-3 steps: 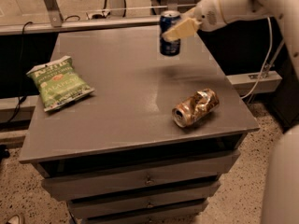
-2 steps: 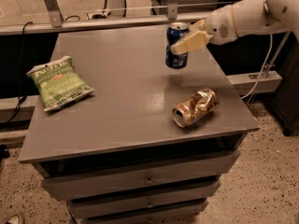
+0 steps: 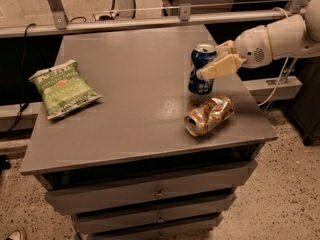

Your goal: Move pepsi can near orange can

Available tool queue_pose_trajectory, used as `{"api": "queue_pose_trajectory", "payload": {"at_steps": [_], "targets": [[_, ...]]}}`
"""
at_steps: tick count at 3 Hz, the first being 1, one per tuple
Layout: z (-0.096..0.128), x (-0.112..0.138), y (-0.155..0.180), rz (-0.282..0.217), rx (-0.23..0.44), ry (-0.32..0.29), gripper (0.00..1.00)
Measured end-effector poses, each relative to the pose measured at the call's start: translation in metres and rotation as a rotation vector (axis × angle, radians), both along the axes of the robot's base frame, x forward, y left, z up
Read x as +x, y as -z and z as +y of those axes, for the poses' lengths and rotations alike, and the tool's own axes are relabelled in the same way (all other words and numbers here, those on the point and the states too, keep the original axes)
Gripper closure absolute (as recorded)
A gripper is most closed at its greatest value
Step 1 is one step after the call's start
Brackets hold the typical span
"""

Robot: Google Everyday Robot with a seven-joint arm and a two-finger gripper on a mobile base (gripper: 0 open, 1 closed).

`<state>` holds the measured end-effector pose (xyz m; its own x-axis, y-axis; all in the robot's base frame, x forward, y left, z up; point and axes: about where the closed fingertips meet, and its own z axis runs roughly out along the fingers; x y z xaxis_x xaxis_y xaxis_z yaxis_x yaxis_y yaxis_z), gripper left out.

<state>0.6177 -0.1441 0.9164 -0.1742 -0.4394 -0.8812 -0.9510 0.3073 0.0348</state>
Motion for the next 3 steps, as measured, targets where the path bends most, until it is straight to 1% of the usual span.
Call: {"api": "queue_pose_trajectory", "payload": {"at_steps": [1, 3], "targets": [[-0.003, -0.015, 0.012, -0.001, 0.015, -0.026, 0.58], [-0.001, -0.026, 0.023, -0.013, 0.038, -0.055, 0.12]]}}
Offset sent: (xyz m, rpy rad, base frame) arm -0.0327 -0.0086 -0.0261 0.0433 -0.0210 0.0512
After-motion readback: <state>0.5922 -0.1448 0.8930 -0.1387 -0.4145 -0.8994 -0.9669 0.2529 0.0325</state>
